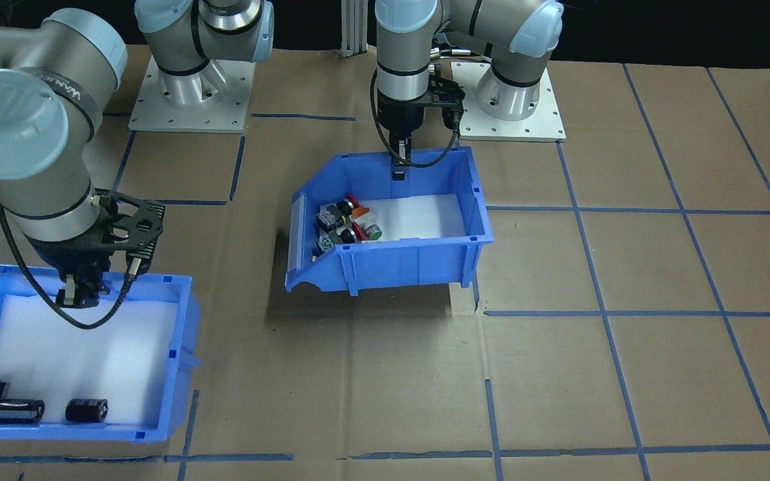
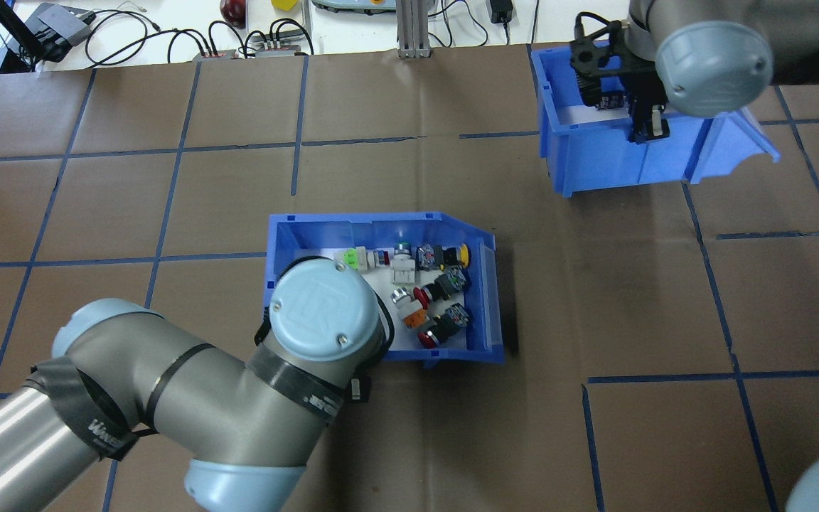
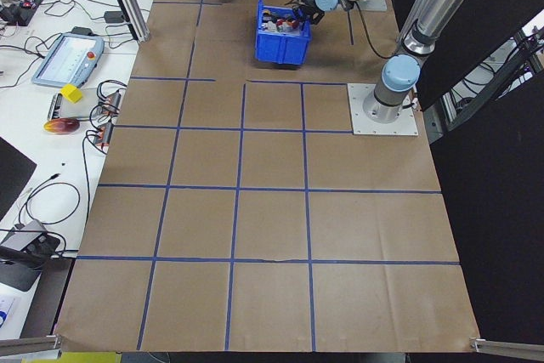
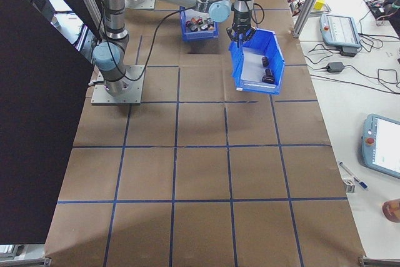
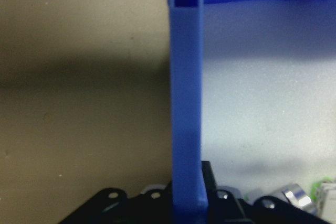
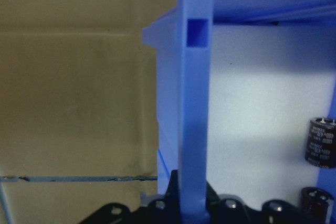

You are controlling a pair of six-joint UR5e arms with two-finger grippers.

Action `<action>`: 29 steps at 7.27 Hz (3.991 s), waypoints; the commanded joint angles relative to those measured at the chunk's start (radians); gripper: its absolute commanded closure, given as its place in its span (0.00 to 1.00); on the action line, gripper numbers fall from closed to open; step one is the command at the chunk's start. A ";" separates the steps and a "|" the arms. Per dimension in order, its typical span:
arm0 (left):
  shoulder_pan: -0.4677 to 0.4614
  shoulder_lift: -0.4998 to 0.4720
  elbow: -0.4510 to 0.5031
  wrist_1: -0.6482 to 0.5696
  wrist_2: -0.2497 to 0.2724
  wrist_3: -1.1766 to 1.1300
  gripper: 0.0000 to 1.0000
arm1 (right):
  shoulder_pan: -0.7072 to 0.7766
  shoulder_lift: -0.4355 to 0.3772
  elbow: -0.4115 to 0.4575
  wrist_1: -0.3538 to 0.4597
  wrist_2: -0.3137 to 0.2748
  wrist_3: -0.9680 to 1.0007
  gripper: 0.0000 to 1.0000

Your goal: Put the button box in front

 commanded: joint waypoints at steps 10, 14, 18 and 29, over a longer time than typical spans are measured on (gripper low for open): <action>0.124 -0.542 0.583 -0.023 -0.225 0.150 1.00 | -0.130 -0.333 0.478 -0.307 0.126 -0.156 0.94; 0.124 -0.559 0.585 -0.023 -0.234 0.143 0.77 | -0.144 -0.330 0.478 -0.307 0.128 -0.156 0.94; 0.133 -0.521 0.589 -0.075 -0.230 0.149 0.20 | -0.161 -0.331 0.483 -0.296 0.137 -0.157 0.93; 0.467 -0.136 0.660 -0.558 -0.150 2.159 0.01 | 0.005 -0.538 0.610 -0.071 0.137 -0.002 0.93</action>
